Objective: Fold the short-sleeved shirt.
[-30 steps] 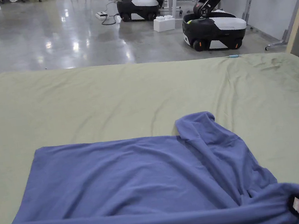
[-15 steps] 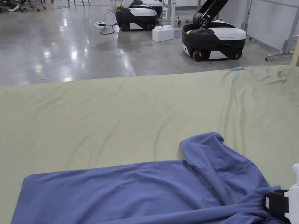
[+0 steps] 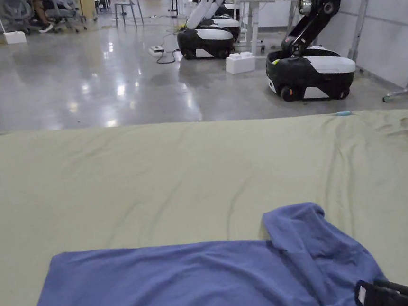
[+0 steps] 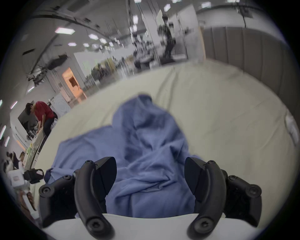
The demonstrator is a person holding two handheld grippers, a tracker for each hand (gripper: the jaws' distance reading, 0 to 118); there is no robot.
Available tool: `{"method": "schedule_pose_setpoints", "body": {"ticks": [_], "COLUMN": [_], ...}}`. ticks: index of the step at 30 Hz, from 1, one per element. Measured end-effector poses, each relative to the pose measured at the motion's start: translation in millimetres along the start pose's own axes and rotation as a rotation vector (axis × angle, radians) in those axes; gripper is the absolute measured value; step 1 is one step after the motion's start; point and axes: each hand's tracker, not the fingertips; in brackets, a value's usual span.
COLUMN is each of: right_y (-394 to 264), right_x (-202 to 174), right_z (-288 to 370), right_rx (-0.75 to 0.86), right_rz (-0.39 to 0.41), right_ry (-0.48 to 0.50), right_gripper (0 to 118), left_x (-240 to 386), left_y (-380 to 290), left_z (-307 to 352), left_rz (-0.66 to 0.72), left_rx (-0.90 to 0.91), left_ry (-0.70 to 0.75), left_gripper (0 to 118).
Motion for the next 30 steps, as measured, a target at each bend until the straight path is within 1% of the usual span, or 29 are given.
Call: {"method": "schedule_pose_setpoints", "body": {"ticks": [1, 2, 3, 4, 5, 6, 7, 8, 9, 10, 11, 12, 13, 14, 15, 16, 18, 19, 20, 21, 22, 23, 25, 27, 28, 29, 30], "right_y": [-3.2, -8.5, -14.8, -22.2, -32.5, -43.9, -53.7, -65.1, -76.8, -85.5, -95.1, -98.2, -101.7, -106.3, -106.7, -104.1, -99.2, -95.2, -90.6, -86.4, -81.3, -78.1, -72.2, -71.4, -69.5, -67.9, -66.0], "right_x": [0.3, -0.3, 1.8, 4.4, 8.1, 9.8, 11.8, 14.6, 15.9, 14.5, 13.9, 13.4, 10.5, 5.3, 1.3, -0.5, -2.6, -3.7, -5.0, -5.9, -3.7, -4.5, -5.2, -3.9, -4.2, -4.1, -3.7], "right_z": [17.0, 36.7, 52.7, 64.6, 76.4, 86.4, 92.2, 98.2, 102.5, 103.0, 106.3, 105.3, 105.6, 108.8, 109.6, 108.1, 109.0, 108.6, 108.3, 108.4, 109.7, 110.3, 110.3, 110.5, 109.5, 108.2, 106.9], "right_rx": [0.046, 0.071, 0.066, 0.043, 0.014, -0.022, -0.079, -0.115, -0.107, -0.124, -0.139, -0.228, -0.265, -0.253, -0.252, -0.275, -0.255, -0.248, -0.238, -0.228, -0.228, -0.218, -0.214, -0.208, -0.211, -0.215, -0.223], "right_rz": [0.022, 0.042, 0.044, 0.029, -0.006, -0.041, -0.066, -0.078, -0.08, -0.073, -0.078, -0.028, -0.001, 0.029, 0.057, 0.06, 0.049, 0.038, 0.009, -0.015, -0.028, -0.038, -0.048, -0.048, -0.045, -0.036, -0.027], "right_ry": [-0.006, -0.007, -0.009, -0.01, -0.019, -0.025, -0.038, -0.04, -0.033, -0.051, -0.104, -0.056, -0.057, -0.07, -0.069, -0.056, -0.04, -0.024, -0.005, 0.024, 0.042, 0.047, 0.055, 0.052, 0.047, 0.04, 0.031], "right_gripper": [94, 94, 94, 94, 94, 93, 87, 69, 17, 2, 2, 2, 2, 2, 2, 2, 2, 2, 2, 2, 2, 2, 2, 2, 2, 2, 2], "left_x": [1.8, 3.3, 4.1, 3.0, 0.4, -1.2, -1.7, -0.9, -0.9, -0.6, -4.3, -4.5, -11.1, -9.8, -9.6, -12.0, -21.2, -24.7, -28.9, -32.2, -33.6, -33.7, -26.9, -17.6, -13.3, -5.4, 0.5], "left_y": [0.2, -3.0, -8.0, -14.3, -22.9, -32.2, -40.0, -50.1, -59.9, -67.7, -71.5, -72.1, -77.3, -74.9, -70.1, -63.7, -49.7, -43.4, -36.2, -32.3, -27.8, -23.1, -23.4, -26.8, -29.9, -41.3, -42.6], "left_z": [17.3, 36.4, 51.3, 60.7, 71.3, 79.4, 83.1, 86.8, 87.6, 86.4, 88.5, 86.8, 79.9, 78.3, 73.7, 66.7, 44.7, 34.2, 23.0, 11.1, 2.0, -8.9, -21.5, -37.3, -43.8, -45.9, -41.9], "left_rz": [-0.063, -0.117, -0.14, -0.135, -0.123, -0.115, -0.105, -0.085, -0.067, -0.036, -0.026, -0.038, -0.07, -0.108, -0.147, -0.129, -0.09, -0.074, -0.042, -0.003, 0.014, 0.01, -0.029, -0.14, -0.178, -0.214, -0.271], "left_rx": [0.079, 0.15, 0.18, 0.178, 0.145, 0.106, 0.032, -0.019, -0.021, -0.019, -0.024, -0.026, -0.036, -0.032, -0.032, -0.031, -0.045, -0.037, -0.026, -0.021, -0.027, -0.078, -0.124, -0.203, -0.249, -0.273, -0.209], "left_ry": [0.005, 0.021, 0.038, 0.035, 0.01, -0.057, -0.082, -0.081, -0.055, 0.004, 0.087, 0.015, 0.029, 0.048, 0.038, 0.034, 0.016, 0.015, 0.003, -0.023, -0.037, -0.047, -0.078, -0.043, -0.014, 0.023, 0.101], "left_gripper": [61, 69, 95, 113, 118, 116, 109, 84, 8, 0, 0, 0, 0, 0, 0, 0, 0, 3, 29, 86, 102, 102, 102, 102, 98, 88, 77]}}
